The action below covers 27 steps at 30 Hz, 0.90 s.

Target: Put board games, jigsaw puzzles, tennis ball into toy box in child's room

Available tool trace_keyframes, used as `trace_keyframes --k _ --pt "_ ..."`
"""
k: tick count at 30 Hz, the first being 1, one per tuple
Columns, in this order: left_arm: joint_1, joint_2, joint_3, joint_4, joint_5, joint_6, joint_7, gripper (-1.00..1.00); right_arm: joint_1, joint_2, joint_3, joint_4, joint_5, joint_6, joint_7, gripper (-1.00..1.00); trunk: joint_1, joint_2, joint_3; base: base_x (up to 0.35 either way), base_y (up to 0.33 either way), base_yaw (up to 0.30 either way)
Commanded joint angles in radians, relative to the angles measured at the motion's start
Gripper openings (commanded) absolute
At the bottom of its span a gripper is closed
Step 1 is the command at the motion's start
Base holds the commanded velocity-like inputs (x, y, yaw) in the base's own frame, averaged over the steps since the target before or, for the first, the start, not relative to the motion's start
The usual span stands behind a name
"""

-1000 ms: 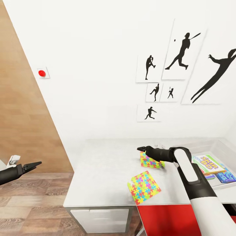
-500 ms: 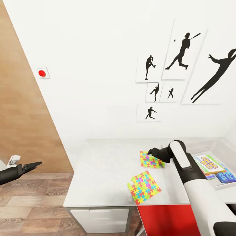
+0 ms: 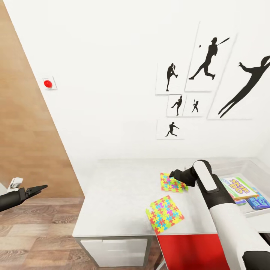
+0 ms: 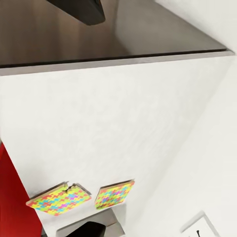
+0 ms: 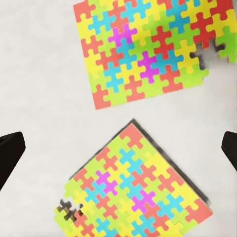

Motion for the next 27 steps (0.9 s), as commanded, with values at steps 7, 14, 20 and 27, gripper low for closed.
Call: trace_keyframes --k 7,14,20,27 --pt "-0.002 0.004 0.004 -0.001 -0.009 0.011 -0.009 1.0 -0.004 0.0 0.003 0.004 -0.01 0.001 -0.011 1.0 0.001 -0.002 -0.004 0.0 0.0 0.0" --pt "-0.002 0.005 0.004 -0.001 -0.009 0.011 -0.009 1.0 -0.028 0.0 0.003 0.01 -0.009 0.001 -0.013 1.0 0.001 -0.002 -0.014 0.0 0.0 0.0" --pt "-0.002 0.005 0.004 -0.001 -0.009 0.011 -0.009 1.0 -0.036 0.0 0.003 0.03 -0.008 0.001 -0.012 1.0 0.001 -0.002 -0.023 0.0 0.0 0.0" --pt "-0.002 0.006 0.004 -0.001 -0.009 0.011 -0.009 1.0 -0.045 0.0 0.003 0.086 -0.005 0.001 -0.01 1.0 0.001 -0.002 -0.035 0.0 0.013 0.0"
